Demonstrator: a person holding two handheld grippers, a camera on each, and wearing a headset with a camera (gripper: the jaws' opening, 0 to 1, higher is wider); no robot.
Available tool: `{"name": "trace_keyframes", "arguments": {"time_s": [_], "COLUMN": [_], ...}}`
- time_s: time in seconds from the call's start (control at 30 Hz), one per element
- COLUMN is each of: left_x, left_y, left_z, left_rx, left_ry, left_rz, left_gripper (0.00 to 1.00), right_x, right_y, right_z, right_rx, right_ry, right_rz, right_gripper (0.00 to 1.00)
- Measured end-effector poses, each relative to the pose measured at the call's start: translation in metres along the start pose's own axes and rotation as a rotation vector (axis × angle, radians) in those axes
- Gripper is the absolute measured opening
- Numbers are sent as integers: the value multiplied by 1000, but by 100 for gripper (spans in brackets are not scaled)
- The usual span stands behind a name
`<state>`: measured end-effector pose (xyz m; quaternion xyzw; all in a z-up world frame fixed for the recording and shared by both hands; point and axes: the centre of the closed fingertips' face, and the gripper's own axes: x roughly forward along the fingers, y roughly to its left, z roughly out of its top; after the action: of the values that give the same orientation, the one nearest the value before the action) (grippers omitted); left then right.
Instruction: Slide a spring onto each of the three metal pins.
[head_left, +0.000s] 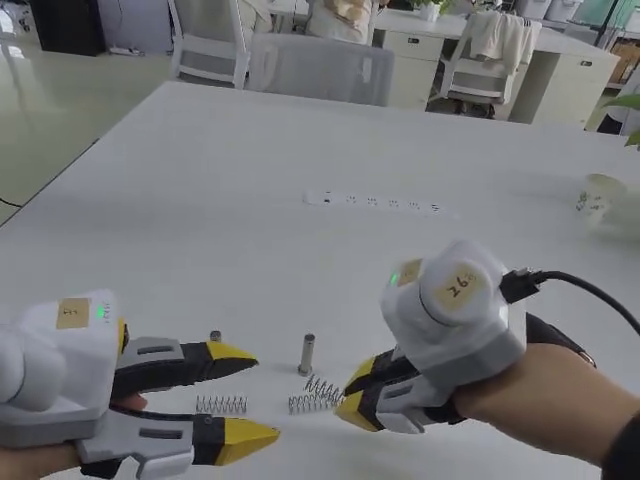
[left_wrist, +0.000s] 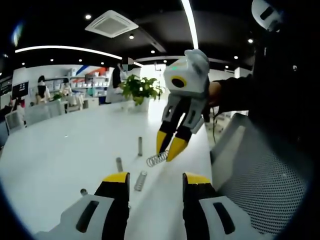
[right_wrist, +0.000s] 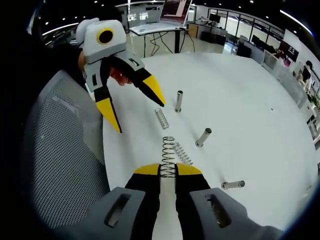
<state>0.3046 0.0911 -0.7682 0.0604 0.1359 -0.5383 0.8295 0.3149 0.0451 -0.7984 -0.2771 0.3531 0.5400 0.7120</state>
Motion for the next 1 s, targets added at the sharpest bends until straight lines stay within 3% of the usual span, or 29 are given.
{"name": "trace_keyframes", "arguments": {"time_s": [0.23,0.57,1.0], "left_x": [6,11,12], "left_y": [-4,-11,-15], "left_z": [-3,-2,0], "left_rx": [15,45,51], "left_ry": [5,1,-10], "left_rz": [-27,-61,-77], "left_gripper": [30,15,9], "right_x": [4,5,6], "right_y": [9,18,30], "right_z": [4,9,15], "right_rx": [-43,-90,-142], "right_ry": [11,19,23], "right_rz": [25,57,96], "right_gripper": [8,8,8]}}
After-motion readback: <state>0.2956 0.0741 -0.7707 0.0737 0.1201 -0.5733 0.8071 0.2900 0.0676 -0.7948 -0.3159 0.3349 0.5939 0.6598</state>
